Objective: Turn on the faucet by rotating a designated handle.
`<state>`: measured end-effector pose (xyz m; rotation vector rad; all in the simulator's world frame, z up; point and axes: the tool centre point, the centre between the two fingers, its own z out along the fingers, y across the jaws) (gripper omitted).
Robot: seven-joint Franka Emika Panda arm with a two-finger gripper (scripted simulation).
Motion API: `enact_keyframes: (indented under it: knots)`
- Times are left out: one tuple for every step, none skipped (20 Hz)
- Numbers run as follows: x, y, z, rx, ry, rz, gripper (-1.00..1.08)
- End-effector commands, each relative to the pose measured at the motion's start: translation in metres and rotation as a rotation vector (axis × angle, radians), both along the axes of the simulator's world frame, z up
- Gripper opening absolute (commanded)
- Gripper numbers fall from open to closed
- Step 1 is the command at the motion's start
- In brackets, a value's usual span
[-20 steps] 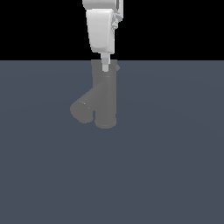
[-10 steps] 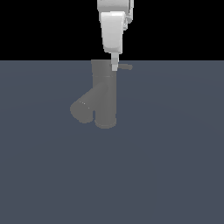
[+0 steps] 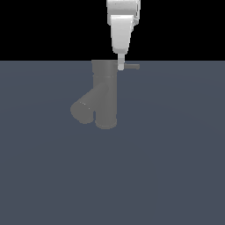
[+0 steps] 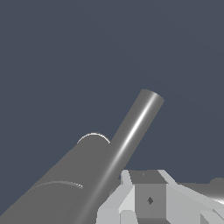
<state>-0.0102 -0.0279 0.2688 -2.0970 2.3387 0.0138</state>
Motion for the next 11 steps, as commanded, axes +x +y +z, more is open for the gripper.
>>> enact_keyframes:
  knots:
    - [0.005,-0.033,0.0,-0.007,-0.006,-0.048,-1.0]
    - [0.006,-0.036,0.0,-0.007,-0.006,-0.049,-1.0]
    - [0.007,-0.038,0.0,-0.007,-0.006,-0.05,-1.0]
    - [0.009,-0.041,0.0,-0.007,-0.006,-0.052,-1.0]
    - [0.01,-0.043,0.0,-0.007,-0.006,-0.053,-1.0]
    - [0.012,-0.046,0.0,-0.007,-0.006,-0.054,-1.0]
    - [0.013,-0.048,0.0,-0.007,-0.006,-0.055,-1.0]
    - [0.014,-0.051,0.0,-0.007,-0.006,-0.056,-1.0]
    - [0.016,-0.053,0.0,-0.007,-0.006,-0.057,-1.0]
    - [0.017,-0.055,0.0,-0.007,-0.005,-0.059,-1.0]
    - [0.017,-0.055,0.0,-0.007,-0.005,-0.059,-1.0]
